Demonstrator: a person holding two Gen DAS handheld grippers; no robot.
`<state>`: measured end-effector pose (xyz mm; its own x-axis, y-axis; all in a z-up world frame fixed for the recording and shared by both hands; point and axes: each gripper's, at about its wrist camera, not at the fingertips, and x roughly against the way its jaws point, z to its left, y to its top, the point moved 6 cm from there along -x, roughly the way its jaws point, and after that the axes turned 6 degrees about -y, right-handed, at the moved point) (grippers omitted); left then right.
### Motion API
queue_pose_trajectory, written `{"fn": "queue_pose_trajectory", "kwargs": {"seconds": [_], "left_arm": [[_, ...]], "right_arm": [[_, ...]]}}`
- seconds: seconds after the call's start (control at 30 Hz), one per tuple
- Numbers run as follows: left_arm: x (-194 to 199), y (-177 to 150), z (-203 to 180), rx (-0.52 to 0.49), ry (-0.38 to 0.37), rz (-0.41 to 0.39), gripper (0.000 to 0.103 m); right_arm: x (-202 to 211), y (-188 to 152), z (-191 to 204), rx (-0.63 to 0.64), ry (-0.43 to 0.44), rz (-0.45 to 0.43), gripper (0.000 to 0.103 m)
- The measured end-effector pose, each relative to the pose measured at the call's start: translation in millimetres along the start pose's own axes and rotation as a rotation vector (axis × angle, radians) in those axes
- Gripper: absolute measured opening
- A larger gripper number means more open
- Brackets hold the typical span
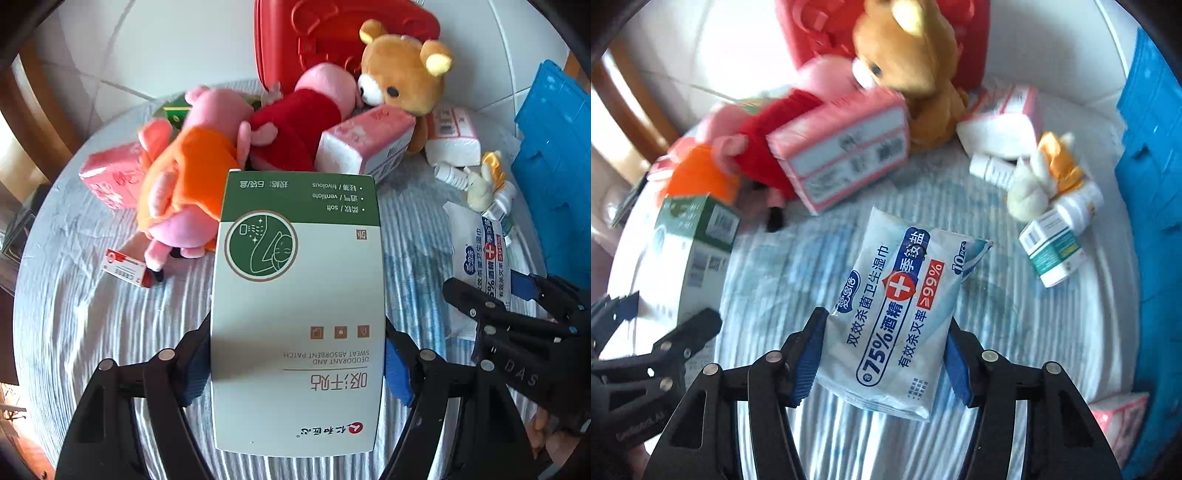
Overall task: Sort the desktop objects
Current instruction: 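Lift and carry the patch box and wet-wipe pack over the blue bin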
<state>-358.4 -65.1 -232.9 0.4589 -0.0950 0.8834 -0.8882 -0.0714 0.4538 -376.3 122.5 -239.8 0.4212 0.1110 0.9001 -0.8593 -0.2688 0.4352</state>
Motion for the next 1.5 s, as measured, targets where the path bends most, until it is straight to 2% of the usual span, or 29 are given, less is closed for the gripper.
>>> {"fn": "queue_pose_trajectory", "kwargs": {"seconds": [0.07, 0.17, 0.37, 0.53, 0.7, 0.8, 0.9, 1.0, 1.13, 1.23, 1.33, 1.5], "left_arm": [[17.2, 20.2, -15.6, -0.002, 0.01, -0.048, 0.076], [73.2, -1.6, -1.7, -0.007, 0.008, -0.117, 0.076], [141.5, -27.5, -15.2, -0.085, -0.051, -0.248, 0.076], [180.6, -30.8, -45.7, -0.156, -0.114, -0.324, 0.076], [214.0, -27.6, -90.1, -0.221, -0.157, -0.387, 0.076], [228.5, -22.2, -128.3, -0.245, -0.195, -0.413, 0.076], [235.8, -16.8, -179.4, -0.261, -0.266, -0.422, 0.076], [238.8, -10.3, -242.9, -0.292, -0.278, -0.457, 0.076], [238.2, 4.0, -339.6, -0.31, -0.309, -0.462, 0.076], [225.2, 13.8, -413.3, -0.334, -0.317, -0.399, 0.076], [197.4, 17.3, -479.1, -0.373, -0.301, -0.287, 0.076], [154.0, 6.6, -551.3, -0.408, -0.259, -0.131, 0.076]], "right_arm": [[18.4, -6.9, 20.4, 0.028, 0.0, -0.06, 0.058], [66.5, -11.1, 42.9, 0.068, -0.015, -0.153, 0.058], [158.9, -19.3, 64.7, 0.053, -0.086, -0.308, 0.058], [225.1, -33.8, 48.9, -0.002, -0.154, -0.384, 0.058], [267.9, -41.6, 13.0, -0.059, -0.209, -0.45, 0.058], [288.7, -48.0, -18.1, -0.091, -0.233, -0.485, 0.058], [304.2, -54.8, -63.1, -0.12, -0.281, -0.518, 0.058], [318.2, -62.7, -120.8, -0.137, -0.321, -0.536, 0.058], [332.9, -68.0, -215.8, -0.129, -0.375, -0.524, 0.058], [332.1, -67.3, -286.3, -0.111, -0.401, -0.471, 0.058], [321.9, -70.0, -344.7, -0.064, -0.43, -0.39, 0.058], [293.7, -89.7, -408.6, -0.008, -0.416, -0.256, 0.059]]}}
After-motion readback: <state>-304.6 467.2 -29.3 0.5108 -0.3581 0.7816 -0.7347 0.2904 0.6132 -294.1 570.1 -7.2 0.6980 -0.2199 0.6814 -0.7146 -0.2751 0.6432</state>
